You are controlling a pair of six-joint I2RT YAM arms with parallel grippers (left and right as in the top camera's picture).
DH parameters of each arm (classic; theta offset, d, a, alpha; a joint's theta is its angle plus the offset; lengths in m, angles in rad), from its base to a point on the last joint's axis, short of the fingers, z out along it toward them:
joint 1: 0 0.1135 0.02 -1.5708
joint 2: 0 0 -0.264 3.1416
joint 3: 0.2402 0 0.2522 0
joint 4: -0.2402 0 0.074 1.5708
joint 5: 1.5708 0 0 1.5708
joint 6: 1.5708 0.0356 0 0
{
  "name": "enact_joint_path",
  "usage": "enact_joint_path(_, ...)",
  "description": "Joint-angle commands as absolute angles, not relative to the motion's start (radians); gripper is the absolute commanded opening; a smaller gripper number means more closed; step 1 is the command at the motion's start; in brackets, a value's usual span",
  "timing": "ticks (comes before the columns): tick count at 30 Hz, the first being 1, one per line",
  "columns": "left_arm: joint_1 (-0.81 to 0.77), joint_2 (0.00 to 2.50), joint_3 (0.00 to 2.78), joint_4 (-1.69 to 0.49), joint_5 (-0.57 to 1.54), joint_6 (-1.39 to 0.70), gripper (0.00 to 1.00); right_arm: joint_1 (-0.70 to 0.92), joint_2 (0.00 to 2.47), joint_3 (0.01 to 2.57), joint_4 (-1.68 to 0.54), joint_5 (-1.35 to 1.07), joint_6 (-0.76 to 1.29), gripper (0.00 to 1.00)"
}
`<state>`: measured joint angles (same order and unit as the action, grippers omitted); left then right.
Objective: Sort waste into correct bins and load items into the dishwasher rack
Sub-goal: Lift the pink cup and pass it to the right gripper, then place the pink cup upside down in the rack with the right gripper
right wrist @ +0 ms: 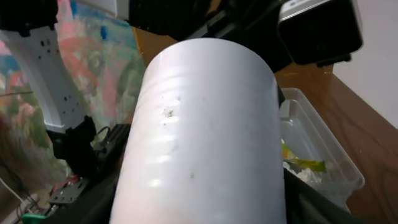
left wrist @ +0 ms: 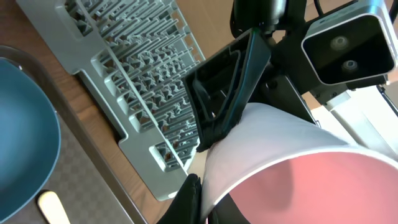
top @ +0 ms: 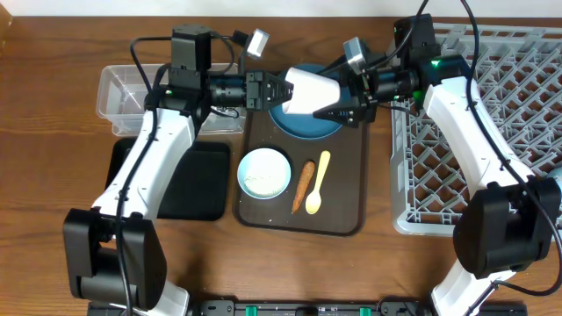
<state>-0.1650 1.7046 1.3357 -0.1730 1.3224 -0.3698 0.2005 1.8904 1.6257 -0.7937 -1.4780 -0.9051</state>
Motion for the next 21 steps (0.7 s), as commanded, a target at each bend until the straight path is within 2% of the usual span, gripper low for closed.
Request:
enact_joint_path(1, -0.163, 1.711, 1.347, -0.166, 1.313, -0.38, 0.06, 0.222, 1.897, 1.621, -0.794, -1.515, -0.913, 0.61)
enact_joint_path(6, -0.163, 1.711, 1.347, -0.166, 1.312, -0.379, 0.07, 0.219, 1.897, 1.621, -0.786, -1.501, -0.912, 0.52)
enact_joint_path(9, -0.163, 1.711, 1.346, -0.208, 1.21, -0.371, 0.17, 0.215, 1.897, 1.621, -0.778, -1.402, -0.826, 0.43)
enact_joint_path(10, -0.163, 1.711, 1.346, -0.246, 1.136, -0.357, 0.25, 0.215, 1.897, 1.621, -0.776, -1.331, -0.763, 0.42)
enact_joint_path(12, -0.163, 1.711, 1.346, -0.352, 0.931, -0.345, 0.34, 0.215, 1.897, 1.621, -0.777, -1.133, -0.614, 0.36)
enact_joint_path(16, -0.163, 1.711, 1.346, -0.515, 0.624, -0.326, 0.38, 0.199, 1.893, 1.621, -0.791, -0.779, -0.366, 0.27)
enact_joint_path(21, -0.16, 1.69, 1.346, -0.662, 0.38, -0.308, 0.38, 0.141, 1.844, 1.623, -0.85, -0.632, -0.305, 0.18)
